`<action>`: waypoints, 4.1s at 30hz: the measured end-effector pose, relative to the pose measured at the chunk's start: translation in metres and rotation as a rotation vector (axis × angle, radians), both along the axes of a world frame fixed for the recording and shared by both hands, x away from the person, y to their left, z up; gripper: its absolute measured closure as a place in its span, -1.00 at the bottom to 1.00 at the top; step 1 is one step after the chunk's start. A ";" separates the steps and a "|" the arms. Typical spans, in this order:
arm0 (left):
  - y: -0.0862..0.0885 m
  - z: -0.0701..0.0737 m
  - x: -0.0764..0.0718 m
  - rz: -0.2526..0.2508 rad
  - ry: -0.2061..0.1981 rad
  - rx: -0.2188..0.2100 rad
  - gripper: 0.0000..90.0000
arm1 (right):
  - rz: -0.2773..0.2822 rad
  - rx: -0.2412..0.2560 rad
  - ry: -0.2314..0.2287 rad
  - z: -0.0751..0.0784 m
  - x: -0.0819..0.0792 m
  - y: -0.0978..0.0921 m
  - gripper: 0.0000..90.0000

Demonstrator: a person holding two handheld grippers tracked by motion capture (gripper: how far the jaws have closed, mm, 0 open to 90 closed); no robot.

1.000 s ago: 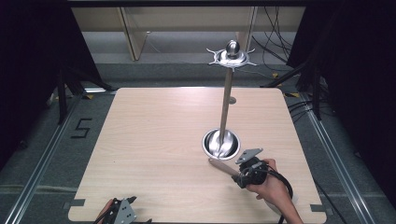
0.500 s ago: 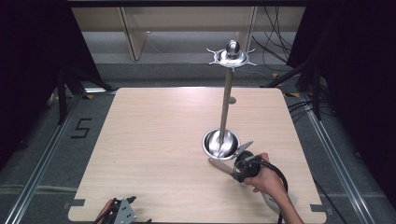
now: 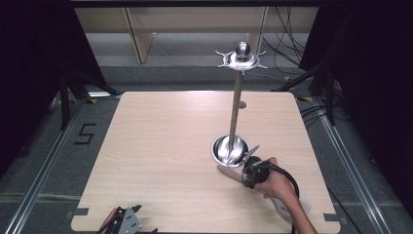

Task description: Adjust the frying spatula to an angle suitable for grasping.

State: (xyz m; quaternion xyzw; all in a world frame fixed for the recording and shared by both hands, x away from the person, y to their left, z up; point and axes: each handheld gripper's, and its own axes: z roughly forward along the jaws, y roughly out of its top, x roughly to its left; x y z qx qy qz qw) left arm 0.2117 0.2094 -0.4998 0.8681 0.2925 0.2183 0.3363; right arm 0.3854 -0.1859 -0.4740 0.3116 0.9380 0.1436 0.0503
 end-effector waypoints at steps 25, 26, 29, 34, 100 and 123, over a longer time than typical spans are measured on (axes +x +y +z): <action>0.003 0.002 0.004 -0.040 -0.031 0.018 -0.67 | 0.066 -0.174 0.097 0.001 0.011 0.018 0.68; 0.003 0.002 0.004 -0.040 -0.032 0.020 -0.67 | 0.089 -0.175 0.089 0.001 0.011 0.018 0.68; 0.004 0.002 0.004 -0.040 -0.032 0.019 -0.67 | 0.093 -0.178 0.083 0.001 0.011 0.018 0.68; 0.002 0.000 0.003 -0.012 -0.034 -0.007 -0.67 | 0.091 -0.173 0.060 0.001 0.004 0.017 0.68; 0.003 0.003 0.003 -0.048 -0.037 0.016 -0.67 | 0.048 0.523 -0.399 0.115 -0.023 -0.074 0.69; 0.003 0.001 0.003 -0.016 -0.032 -0.001 -0.67 | 0.035 0.635 -0.480 0.143 -0.012 -0.059 0.69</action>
